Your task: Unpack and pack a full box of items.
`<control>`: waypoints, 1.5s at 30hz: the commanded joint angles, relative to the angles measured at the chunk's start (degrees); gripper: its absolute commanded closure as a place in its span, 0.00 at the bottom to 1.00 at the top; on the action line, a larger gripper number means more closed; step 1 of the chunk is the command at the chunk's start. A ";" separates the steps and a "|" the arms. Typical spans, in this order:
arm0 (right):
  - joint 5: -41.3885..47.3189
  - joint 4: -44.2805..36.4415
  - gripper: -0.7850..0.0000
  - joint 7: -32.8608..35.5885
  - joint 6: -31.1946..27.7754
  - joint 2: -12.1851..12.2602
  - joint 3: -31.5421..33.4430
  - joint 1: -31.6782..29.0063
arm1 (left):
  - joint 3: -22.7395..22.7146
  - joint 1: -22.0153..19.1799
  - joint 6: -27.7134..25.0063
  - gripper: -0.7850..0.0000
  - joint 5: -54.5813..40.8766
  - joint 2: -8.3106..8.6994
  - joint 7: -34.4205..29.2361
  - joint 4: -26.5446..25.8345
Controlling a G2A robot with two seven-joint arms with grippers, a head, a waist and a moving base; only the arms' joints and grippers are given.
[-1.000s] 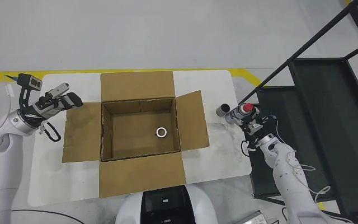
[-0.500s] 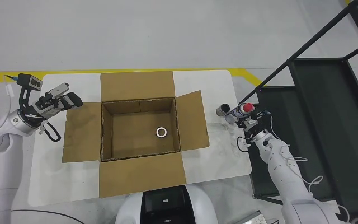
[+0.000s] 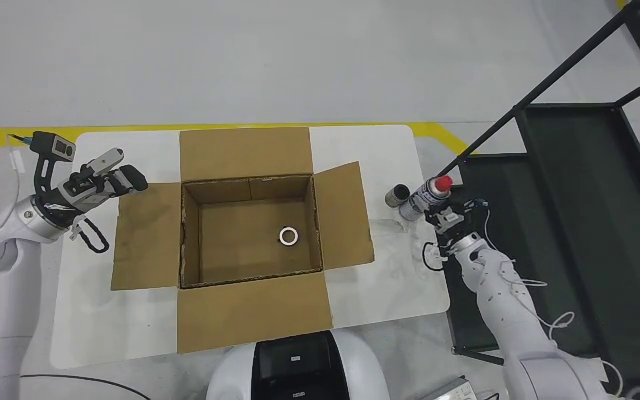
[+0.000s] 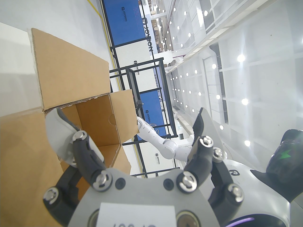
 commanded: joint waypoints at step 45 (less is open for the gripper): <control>40.09 -63.56 1.00 59.13 -1.78 2.03 -19.44 -5.86 | 0.00 0.00 0.00 0.00 0.00 0.00 0.00 0.00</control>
